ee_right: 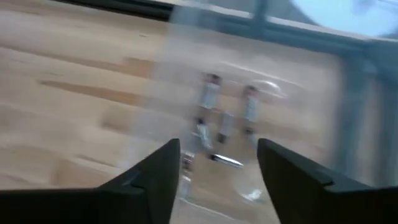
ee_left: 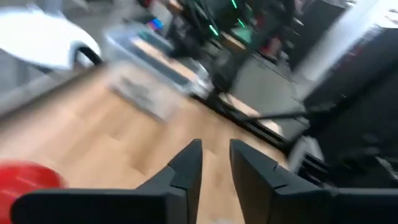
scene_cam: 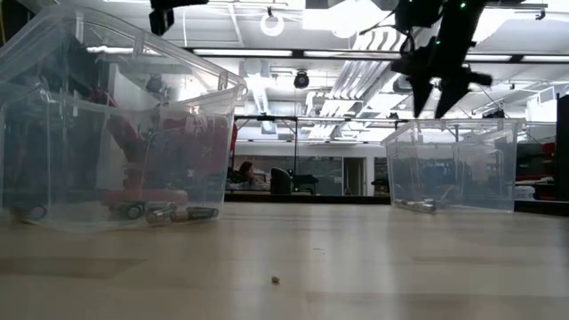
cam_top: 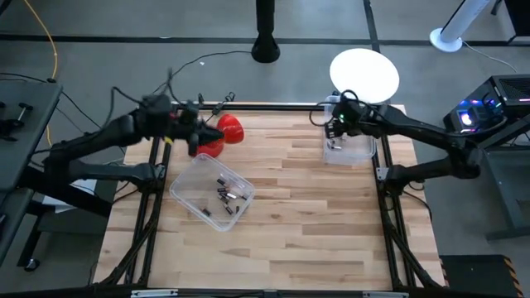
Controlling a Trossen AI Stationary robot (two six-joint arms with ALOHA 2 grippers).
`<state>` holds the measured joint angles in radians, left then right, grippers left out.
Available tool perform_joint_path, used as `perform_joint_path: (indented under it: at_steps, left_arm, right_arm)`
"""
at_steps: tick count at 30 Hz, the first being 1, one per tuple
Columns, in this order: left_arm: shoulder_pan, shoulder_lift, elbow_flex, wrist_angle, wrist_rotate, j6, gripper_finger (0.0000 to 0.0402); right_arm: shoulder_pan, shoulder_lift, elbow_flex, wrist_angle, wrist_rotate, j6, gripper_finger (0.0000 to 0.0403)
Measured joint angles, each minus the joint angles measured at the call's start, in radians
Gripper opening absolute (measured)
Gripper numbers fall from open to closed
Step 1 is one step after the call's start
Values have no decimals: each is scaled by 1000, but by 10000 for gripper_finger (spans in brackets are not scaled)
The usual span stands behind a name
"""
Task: Sort batteries
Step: Move the bottom transparent bin to the center of the table
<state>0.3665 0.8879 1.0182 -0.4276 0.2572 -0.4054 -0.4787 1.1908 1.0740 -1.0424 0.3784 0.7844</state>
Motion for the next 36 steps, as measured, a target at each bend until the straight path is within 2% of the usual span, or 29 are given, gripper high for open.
perform_joint_path:
  at_steps: [3, 6, 8, 12, 15, 21, 25, 27, 31, 36]
  left_arm:
    - [-93, -3, -69, 32, 40, -71, 90]
    - [-221, -3, -131, 31, 34, -171, 87]
    - [-329, -3, -169, 31, -42, -252, 74]
    - [-536, 30, -224, 31, -243, -410, 16]
    - [-622, 96, -251, 12, -344, -549, 9]
    - [-649, 262, -253, -109, -373, -717, 1]
    - [-640, 327, -253, -155, -411, -775, 1]
    - [-628, 337, -253, -189, -430, -790, 1]
    - [-583, 331, -252, -289, -469, -793, 0]
    - [-503, 322, -252, -382, -477, -736, 0]
  right_arm:
    - [-3, 0, -17, 130, -63, -63, 229]
    - [9, 0, -17, 274, -177, -121, 232]
    - [25, 0, -17, 359, -238, -137, 228]
    - [59, 0, -17, 426, -252, -140, 210]
    - [65, 0, -17, 430, -252, -149, 196]
    - [65, 0, -17, 430, -268, -181, 172]
    - [98, 5, -17, 480, -428, -176, 155]
    - [155, 24, -17, 507, -460, -158, 142]
    - [274, 109, -17, 604, -440, -139, 108]
    - [378, 295, -17, 816, -420, -87, 44]
